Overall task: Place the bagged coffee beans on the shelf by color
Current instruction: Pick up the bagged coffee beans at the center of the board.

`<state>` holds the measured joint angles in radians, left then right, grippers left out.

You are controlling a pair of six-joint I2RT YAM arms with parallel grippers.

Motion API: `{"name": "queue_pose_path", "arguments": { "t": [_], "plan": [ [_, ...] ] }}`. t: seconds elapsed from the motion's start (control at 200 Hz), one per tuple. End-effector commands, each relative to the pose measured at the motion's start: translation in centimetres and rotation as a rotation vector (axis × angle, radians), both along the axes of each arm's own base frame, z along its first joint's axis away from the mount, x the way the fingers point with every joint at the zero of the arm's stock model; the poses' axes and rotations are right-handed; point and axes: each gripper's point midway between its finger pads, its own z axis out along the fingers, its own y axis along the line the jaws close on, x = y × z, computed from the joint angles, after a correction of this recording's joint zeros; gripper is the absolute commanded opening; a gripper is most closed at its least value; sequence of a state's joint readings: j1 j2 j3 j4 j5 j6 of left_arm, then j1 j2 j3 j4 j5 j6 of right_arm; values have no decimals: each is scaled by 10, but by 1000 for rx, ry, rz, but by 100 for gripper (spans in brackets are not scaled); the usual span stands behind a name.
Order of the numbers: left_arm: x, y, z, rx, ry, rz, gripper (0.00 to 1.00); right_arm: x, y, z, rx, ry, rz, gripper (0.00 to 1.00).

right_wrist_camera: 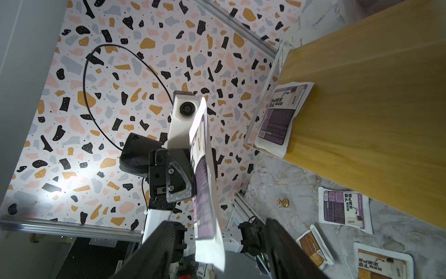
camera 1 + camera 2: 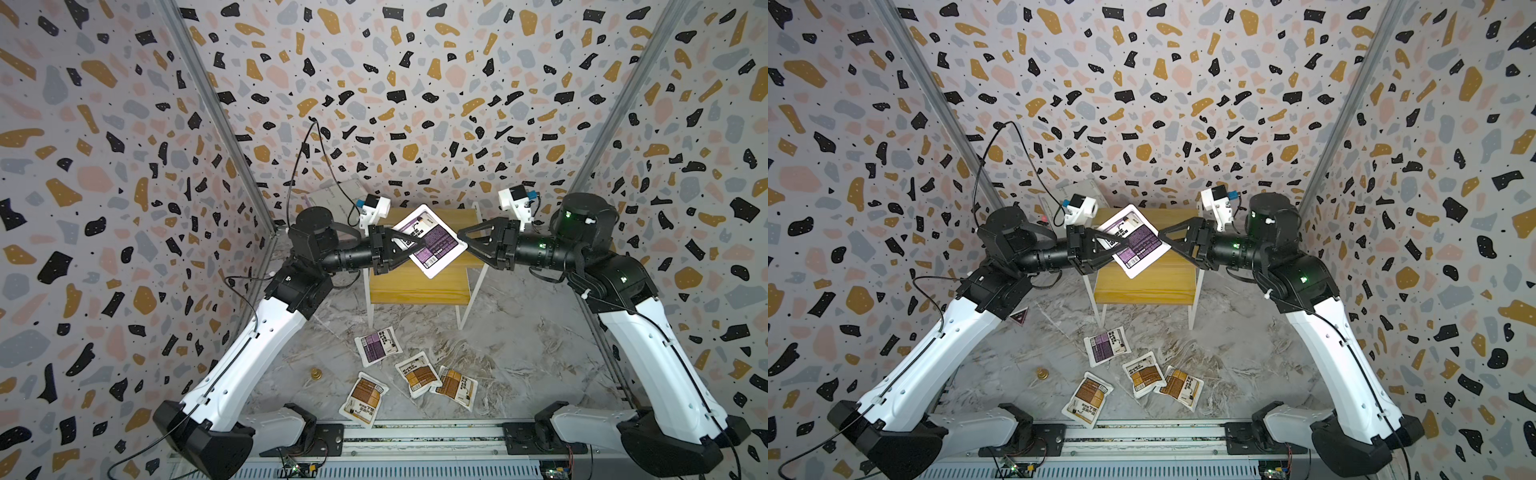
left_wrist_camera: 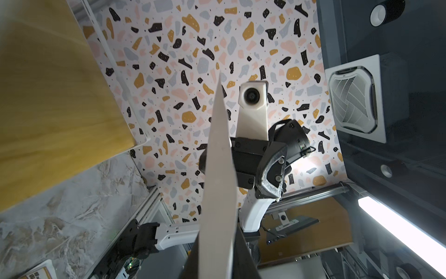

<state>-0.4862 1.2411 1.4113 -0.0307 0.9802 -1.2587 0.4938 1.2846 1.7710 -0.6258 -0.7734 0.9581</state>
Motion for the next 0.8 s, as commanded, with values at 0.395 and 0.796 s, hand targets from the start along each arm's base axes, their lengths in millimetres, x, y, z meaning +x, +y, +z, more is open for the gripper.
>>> {"name": "queue_pose_path", "arguments": {
  "t": [0.395, 0.796],
  "plan": [
    [-30, 5, -3, 17, 28, -115, 15, -16, 19, 15, 47, -10, 227, 47],
    [-26, 3, -11, 33, 47, -115, 16, -21, 19, 5, 55, 22, 245, 19]
  ]
}}
